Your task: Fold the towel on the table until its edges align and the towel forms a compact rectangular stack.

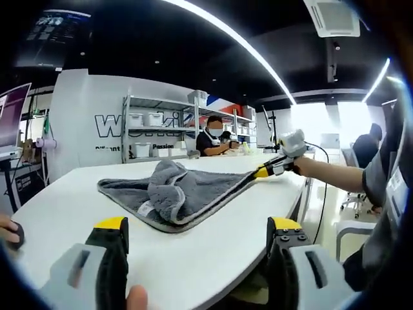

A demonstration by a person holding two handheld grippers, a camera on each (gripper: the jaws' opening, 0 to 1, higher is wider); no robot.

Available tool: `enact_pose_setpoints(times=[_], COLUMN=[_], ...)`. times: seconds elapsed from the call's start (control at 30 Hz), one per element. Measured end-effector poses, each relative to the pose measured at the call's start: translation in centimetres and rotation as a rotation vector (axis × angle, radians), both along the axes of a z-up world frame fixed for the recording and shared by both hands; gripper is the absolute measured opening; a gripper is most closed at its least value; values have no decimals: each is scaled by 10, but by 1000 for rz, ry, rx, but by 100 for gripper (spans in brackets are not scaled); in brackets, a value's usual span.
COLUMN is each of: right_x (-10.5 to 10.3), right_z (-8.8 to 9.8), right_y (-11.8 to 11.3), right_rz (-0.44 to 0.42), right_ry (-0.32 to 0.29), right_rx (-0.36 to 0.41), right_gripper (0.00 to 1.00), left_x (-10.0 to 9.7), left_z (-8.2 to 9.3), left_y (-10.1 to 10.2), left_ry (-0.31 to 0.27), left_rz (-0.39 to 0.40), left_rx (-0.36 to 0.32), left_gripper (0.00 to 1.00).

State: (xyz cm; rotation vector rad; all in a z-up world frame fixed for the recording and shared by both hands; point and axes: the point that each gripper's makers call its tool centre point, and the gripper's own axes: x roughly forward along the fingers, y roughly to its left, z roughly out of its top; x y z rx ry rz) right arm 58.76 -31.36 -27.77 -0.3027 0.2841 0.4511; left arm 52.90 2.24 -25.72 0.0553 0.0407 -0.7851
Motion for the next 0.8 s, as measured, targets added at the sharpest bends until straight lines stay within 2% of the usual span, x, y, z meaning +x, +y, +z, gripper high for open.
enact_pose_setpoints(times=[0.2,0.4,0.6,0.8], right_x=[-19,-43,-47,-52], right_z=[-1,-6,0,-4], right_y=[-12,-5,-5,-4], right_rz=[-20,-2,4,19], right_ry=[7,3,-14,-12], right_rx=[31,21,67,102], right_gripper=[5,5,5,6], left_x=[0,-2,-6,-3], left_z=[-1,-2,-2,-3], left_y=[-3,-9,-13,-11], left_ry=[3,8,4,3], left_rz=[-7,-21,-35,-18], left_rx=[-3,0,6,17], left_gripper=[93,93,93,93])
